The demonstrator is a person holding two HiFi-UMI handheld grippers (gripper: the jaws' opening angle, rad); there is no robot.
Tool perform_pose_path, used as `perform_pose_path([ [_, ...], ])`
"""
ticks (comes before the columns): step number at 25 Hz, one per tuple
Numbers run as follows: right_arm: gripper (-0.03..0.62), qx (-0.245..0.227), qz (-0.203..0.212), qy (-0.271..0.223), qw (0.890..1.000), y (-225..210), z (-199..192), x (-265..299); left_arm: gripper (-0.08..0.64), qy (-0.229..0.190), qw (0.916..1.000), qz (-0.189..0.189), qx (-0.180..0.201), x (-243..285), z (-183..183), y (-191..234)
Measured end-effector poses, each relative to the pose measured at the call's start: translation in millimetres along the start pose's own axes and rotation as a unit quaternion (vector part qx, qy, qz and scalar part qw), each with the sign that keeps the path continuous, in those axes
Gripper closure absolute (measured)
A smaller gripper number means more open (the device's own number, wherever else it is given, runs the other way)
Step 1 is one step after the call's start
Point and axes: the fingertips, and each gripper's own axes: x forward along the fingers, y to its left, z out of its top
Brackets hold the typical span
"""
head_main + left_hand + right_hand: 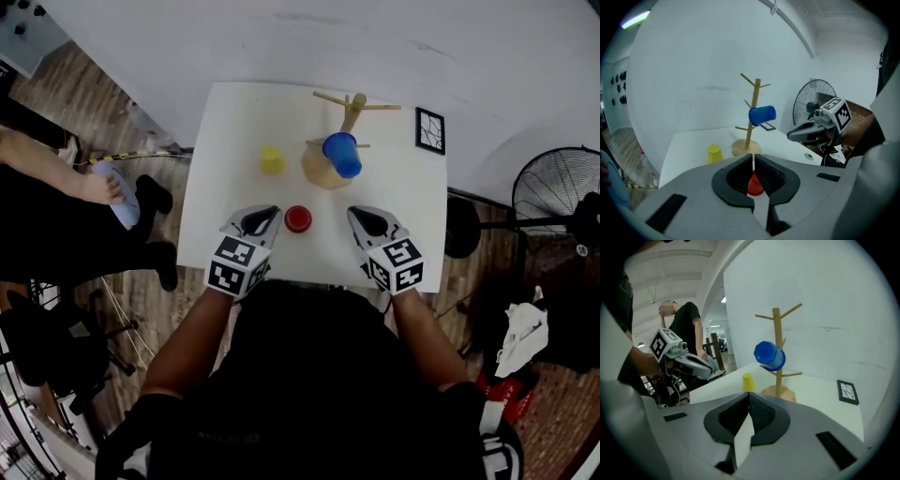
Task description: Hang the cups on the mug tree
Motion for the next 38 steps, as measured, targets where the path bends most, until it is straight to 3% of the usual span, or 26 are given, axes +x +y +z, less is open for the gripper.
perform_pose_path([
  [8,0.586,-0.066,0.052,0.057,0.995,45.8,-26.2,45.1,0.532,0.01,0.9999,0.009,-0.002,-8.4,-17.5,8.5],
  [14,0.58,-0.197,0.071,0.092,0.973,78.6,-36.3,77.9,0.532,0.015,0.9997,0.016,-0.011,-15.9,-30.7,11.3],
  [16,0.541,-0.218,0.073,0.103,0.968,83.9,-37.7,87.8,0.532,0.014,0.9996,0.02,-0.015,-17.9,-32.6,14.8],
  [19,0.414,-0.23,0.079,0.122,0.962,89.1,-43.5,101.4,0.532,0.012,0.9993,0.028,-0.02,-22.0,-34.6,20.1],
  [23,0.367,-0.237,0.085,0.154,0.955,88.0,-53.9,115.6,0.532,0.011,0.999,0.035,-0.024,-27.1,-36.8,22.5],
  [32,0.359,-0.245,0.093,0.198,0.944,79.1,-76.9,134.4,0.532,0.009,0.9983,0.048,-0.03,-36.4,-42.2,31.0],
  [38,0.359,-0.252,0.095,0.198,0.943,78.3,-79.3,130.9,0.532,0.009,0.9986,0.045,-0.028,-33.8,-40.4,28.7],
])
